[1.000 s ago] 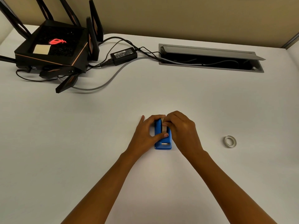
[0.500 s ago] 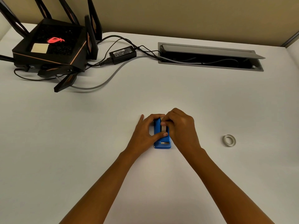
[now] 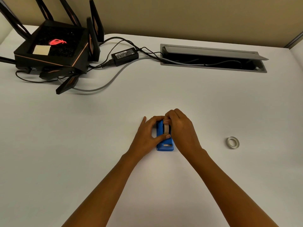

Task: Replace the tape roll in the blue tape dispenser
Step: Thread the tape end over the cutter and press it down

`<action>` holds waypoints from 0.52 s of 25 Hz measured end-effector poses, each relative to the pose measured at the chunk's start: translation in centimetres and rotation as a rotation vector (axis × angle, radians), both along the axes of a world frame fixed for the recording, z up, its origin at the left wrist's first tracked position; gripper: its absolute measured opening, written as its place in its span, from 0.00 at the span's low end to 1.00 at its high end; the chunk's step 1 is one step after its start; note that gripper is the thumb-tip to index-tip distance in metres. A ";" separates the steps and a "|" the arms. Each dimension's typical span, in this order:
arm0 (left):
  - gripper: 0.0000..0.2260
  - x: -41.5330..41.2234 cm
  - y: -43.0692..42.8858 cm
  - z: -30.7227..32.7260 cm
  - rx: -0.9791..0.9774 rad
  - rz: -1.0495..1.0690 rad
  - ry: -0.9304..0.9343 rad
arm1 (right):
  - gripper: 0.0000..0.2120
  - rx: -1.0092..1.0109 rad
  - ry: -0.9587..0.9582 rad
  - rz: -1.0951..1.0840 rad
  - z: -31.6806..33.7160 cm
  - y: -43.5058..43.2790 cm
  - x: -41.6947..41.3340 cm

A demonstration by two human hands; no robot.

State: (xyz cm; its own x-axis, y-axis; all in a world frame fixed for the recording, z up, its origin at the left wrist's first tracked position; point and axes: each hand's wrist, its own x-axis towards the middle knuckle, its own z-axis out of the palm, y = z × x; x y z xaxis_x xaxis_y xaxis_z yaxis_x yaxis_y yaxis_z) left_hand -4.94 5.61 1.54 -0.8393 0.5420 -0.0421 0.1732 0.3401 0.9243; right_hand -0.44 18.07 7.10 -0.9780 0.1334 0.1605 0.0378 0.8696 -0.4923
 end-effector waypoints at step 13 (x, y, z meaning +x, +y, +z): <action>0.22 0.0 -0.1 0.0 0.020 -0.048 -0.002 | 0.04 -0.062 -0.066 0.007 1.8 1.1 1.4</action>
State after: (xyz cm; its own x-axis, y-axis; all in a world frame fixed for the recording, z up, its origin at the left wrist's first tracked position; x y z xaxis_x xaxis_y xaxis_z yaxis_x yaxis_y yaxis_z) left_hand -4.98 5.56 1.51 -0.8121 0.5827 -0.0320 0.1875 0.3124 0.9312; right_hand 1.00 19.12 8.87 -0.9871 0.1341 0.0877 0.0657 0.8378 -0.5419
